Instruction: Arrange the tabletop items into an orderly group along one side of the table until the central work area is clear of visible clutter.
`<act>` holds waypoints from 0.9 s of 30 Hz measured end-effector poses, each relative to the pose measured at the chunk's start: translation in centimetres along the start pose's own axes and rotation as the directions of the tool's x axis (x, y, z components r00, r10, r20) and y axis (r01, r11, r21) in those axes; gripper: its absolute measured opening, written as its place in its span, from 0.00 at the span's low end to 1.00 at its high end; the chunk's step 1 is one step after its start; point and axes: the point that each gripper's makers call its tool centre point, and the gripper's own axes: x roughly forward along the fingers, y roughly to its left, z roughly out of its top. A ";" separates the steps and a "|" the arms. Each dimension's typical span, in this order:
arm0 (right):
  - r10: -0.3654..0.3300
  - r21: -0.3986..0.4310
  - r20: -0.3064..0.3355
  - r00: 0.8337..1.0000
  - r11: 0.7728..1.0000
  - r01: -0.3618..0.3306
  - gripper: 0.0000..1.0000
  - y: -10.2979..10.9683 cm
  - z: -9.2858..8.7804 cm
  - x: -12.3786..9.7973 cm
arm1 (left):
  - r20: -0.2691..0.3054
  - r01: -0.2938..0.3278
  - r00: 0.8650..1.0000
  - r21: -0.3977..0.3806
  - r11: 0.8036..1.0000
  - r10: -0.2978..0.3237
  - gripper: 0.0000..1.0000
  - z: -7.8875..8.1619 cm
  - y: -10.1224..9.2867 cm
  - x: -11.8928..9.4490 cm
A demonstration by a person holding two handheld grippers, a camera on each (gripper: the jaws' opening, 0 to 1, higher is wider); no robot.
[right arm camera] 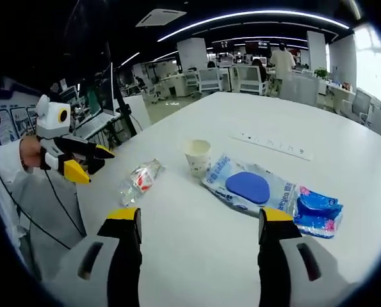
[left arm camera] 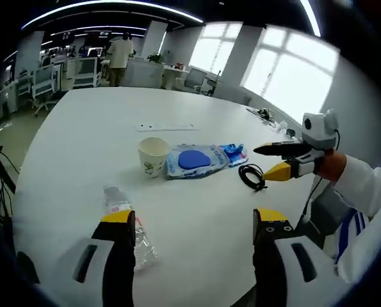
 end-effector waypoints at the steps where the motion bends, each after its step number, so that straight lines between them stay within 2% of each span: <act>1: 0.008 -0.002 0.002 1.000 1.000 -0.008 0.74 0.4 0.2 0.4 | 0.000 -0.006 1.000 0.000 1.000 0.006 0.76 -0.1 0.4 -0.3; 12: 0.076 -0.001 0.011 0.997 0.997 -0.076 0.73 3.9 2.0 4.0 | 0.008 -0.050 0.999 -0.028 0.998 0.050 0.76 -1.0 4.0 -3.1; 27: 0.159 -0.002 -0.006 0.987 0.987 -0.159 0.73 8.1 3.7 8.9 | 0.020 -0.087 0.996 -0.067 0.994 0.088 0.76 -1.6 8.0 -5.1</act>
